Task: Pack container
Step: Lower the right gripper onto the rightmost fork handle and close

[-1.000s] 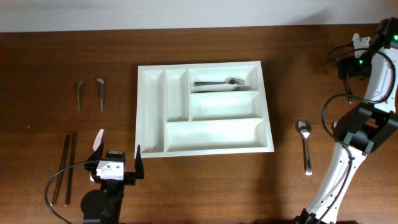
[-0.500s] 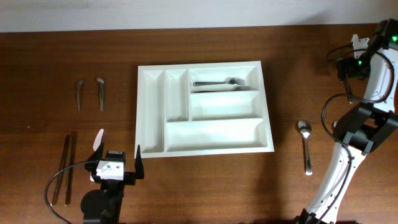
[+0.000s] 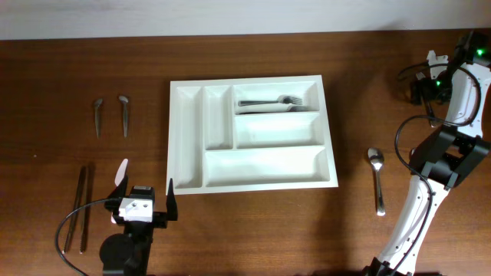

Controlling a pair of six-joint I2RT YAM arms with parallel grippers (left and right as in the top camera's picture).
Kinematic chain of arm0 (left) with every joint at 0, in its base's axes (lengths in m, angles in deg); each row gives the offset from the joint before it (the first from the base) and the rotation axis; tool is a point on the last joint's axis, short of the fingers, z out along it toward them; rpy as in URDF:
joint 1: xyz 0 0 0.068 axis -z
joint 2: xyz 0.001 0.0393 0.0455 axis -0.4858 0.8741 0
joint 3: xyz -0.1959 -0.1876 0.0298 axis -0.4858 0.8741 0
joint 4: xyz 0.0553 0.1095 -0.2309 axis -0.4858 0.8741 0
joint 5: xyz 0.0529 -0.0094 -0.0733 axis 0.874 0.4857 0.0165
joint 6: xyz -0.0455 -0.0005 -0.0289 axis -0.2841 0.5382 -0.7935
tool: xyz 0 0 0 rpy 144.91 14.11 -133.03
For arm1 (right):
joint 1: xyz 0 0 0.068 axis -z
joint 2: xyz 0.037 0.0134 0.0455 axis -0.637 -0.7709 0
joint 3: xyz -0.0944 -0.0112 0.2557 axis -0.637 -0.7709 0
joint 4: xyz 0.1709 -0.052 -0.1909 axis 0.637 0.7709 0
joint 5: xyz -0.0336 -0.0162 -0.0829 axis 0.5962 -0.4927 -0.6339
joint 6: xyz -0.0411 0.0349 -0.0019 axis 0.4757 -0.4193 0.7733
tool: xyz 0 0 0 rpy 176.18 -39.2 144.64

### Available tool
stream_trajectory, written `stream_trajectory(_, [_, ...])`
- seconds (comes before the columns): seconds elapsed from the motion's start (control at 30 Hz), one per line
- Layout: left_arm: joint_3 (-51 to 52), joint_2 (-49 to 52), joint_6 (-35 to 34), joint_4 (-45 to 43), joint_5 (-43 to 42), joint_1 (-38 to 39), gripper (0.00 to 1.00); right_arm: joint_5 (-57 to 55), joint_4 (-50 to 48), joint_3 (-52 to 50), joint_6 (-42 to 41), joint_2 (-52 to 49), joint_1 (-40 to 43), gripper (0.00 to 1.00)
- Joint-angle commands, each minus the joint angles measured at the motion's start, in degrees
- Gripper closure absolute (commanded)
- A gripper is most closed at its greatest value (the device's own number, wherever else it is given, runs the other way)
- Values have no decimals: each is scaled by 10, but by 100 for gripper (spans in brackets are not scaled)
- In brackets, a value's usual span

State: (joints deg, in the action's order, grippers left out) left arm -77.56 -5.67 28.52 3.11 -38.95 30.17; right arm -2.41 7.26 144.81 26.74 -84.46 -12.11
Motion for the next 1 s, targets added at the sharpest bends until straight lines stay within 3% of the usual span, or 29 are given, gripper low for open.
stream_trajectory(0.0, [4, -4, 9, -2, -2, -3, 1, 10, 2, -10, -16, -8, 12, 1])
stream_trajectory(0.83, [4, -4, 9, -2, -2, -3, 1, 58, -7, -47, -17, -8, 22, 1])
stream_trajectory(0.87, [4, -4, 9, -2, -2, -3, 1, 58, -7, -47, -17, -8, 22, 3])
stream_trajectory(0.97, [4, -4, 9, -2, -2, -3, 1, 58, -9, -47, -17, -8, 22, 21])
